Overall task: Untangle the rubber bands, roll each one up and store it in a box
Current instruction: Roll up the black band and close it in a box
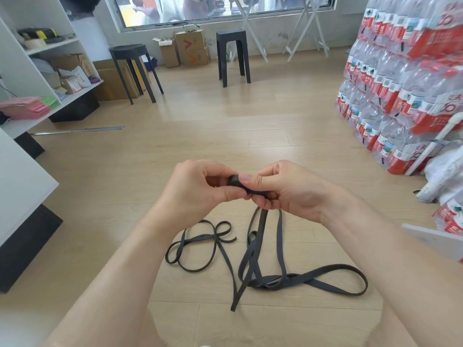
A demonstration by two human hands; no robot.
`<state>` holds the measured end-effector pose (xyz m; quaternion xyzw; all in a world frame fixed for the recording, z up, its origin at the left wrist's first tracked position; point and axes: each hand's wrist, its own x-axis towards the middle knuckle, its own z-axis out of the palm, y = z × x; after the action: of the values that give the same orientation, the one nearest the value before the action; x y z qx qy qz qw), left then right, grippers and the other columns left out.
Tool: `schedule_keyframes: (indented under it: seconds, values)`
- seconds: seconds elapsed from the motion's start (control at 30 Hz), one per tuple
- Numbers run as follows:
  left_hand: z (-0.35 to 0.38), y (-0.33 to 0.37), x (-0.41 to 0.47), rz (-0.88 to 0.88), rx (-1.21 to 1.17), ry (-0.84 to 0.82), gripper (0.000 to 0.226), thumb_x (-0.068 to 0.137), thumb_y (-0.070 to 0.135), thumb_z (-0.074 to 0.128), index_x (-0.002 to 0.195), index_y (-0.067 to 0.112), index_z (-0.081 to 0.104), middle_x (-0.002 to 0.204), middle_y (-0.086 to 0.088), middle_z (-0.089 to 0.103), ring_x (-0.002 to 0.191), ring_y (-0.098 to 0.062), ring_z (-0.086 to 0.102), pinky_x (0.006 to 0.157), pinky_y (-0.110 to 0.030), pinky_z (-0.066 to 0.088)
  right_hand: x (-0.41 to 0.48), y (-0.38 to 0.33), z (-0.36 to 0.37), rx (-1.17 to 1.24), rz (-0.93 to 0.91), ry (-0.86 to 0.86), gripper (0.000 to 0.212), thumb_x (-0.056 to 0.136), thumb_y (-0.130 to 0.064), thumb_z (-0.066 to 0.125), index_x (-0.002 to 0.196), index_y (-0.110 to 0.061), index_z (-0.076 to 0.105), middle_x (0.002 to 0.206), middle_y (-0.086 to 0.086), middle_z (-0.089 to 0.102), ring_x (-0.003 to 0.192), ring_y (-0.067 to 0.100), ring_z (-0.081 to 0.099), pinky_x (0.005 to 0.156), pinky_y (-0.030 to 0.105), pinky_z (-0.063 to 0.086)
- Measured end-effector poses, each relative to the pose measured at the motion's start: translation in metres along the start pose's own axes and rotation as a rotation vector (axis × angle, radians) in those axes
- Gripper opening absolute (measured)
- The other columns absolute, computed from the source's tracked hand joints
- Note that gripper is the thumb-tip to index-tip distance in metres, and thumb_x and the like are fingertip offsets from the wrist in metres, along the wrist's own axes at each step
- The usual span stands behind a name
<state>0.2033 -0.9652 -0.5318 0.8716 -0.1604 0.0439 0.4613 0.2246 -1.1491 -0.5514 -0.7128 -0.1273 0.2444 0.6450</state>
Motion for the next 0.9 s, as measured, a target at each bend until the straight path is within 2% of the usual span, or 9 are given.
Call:
schedule_keyframes:
  seconds: [0.03,0.13,0.2,0.3,0.4,0.53,0.7,0.8,0.9]
  values:
    - [0.0,0.001,-0.001,-0.037,-0.088,0.01,0.021,0.065,0.019,0.083,0.082,0.029,0.075,0.079,-0.005,0.072,0.075,-0.019,0.067,0.076,-0.035,0.056,0.001,0.0,-0.002,0.044,-0.003,-0.016,0.045,0.075,-0.04,0.072,0.089,0.003,0.071,0.068,0.009,0.055,0.058,0.012,0.045,0.061,0.027,0.027]
    - [0.004,0.002,-0.003,-0.128,-0.312,-0.026,0.024,0.065,0.025,0.08,0.088,0.024,0.074,0.084,-0.009,0.072,0.072,-0.011,0.062,0.062,-0.023,0.051,0.001,0.001,-0.008,0.179,-0.024,-0.078,0.046,0.076,-0.035,0.07,0.1,0.005,0.07,0.067,0.004,0.055,0.061,0.01,0.048,0.061,0.022,0.033]
    - [0.008,0.0,-0.003,-0.149,-0.434,-0.041,0.023,0.067,0.027,0.082,0.088,0.024,0.075,0.079,-0.005,0.071,0.071,-0.011,0.057,0.059,-0.021,0.045,0.001,0.001,-0.009,0.22,-0.05,-0.131,0.037,0.076,-0.035,0.071,0.094,-0.003,0.073,0.066,0.002,0.057,0.06,0.009,0.05,0.057,0.016,0.038]
    - [0.011,0.0,-0.003,-0.108,-0.5,0.004,0.02,0.066,0.029,0.082,0.084,0.024,0.076,0.074,0.004,0.07,0.07,-0.011,0.056,0.058,-0.021,0.043,0.0,-0.001,-0.008,0.239,-0.077,-0.185,0.026,0.078,-0.035,0.066,0.084,-0.01,0.073,0.066,0.003,0.058,0.06,0.011,0.05,0.057,0.017,0.04]
    - [0.006,0.003,-0.001,-0.023,-0.296,0.055,0.011,0.07,0.021,0.076,0.076,0.03,0.074,0.07,0.007,0.07,0.071,-0.008,0.064,0.065,-0.021,0.05,-0.002,-0.005,-0.01,0.096,-0.05,-0.198,0.025,0.086,-0.034,0.062,0.085,-0.011,0.073,0.072,0.005,0.063,0.064,0.012,0.054,0.061,0.023,0.038]
    - [0.004,0.004,0.001,0.042,0.016,0.08,0.036,0.073,0.008,0.077,0.067,0.042,0.068,0.068,0.019,0.068,0.067,0.0,0.062,0.067,-0.015,0.049,-0.005,-0.012,-0.012,-0.04,0.006,-0.137,0.033,0.081,-0.043,0.061,0.085,-0.013,0.073,0.079,0.006,0.07,0.068,0.012,0.06,0.063,0.023,0.038]
    - [0.002,0.001,0.001,0.102,0.168,0.084,0.022,0.071,0.009,0.079,0.076,0.029,0.072,0.07,0.009,0.063,0.07,-0.007,0.055,0.067,-0.016,0.044,-0.007,-0.013,-0.01,-0.144,0.079,-0.06,0.054,0.075,-0.061,0.058,0.084,-0.009,0.071,0.072,0.006,0.068,0.06,0.01,0.057,0.058,0.024,0.035]
    - [0.003,-0.001,0.002,0.164,0.292,0.059,0.016,0.07,0.008,0.08,0.082,0.017,0.075,0.07,0.013,0.056,0.068,0.001,0.05,0.064,-0.011,0.039,-0.006,-0.01,-0.005,-0.203,0.058,-0.011,0.055,0.07,-0.063,0.062,0.077,-0.009,0.07,0.066,0.004,0.063,0.058,0.01,0.052,0.056,0.025,0.031]
    - [0.005,-0.003,0.003,0.193,0.385,0.047,0.015,0.071,0.011,0.079,0.082,0.019,0.075,0.07,0.018,0.053,0.069,0.008,0.049,0.063,-0.009,0.037,-0.003,-0.007,-0.001,-0.216,0.046,0.032,0.059,0.072,-0.059,0.066,0.083,-0.002,0.072,0.063,0.004,0.058,0.055,0.01,0.048,0.054,0.026,0.028]
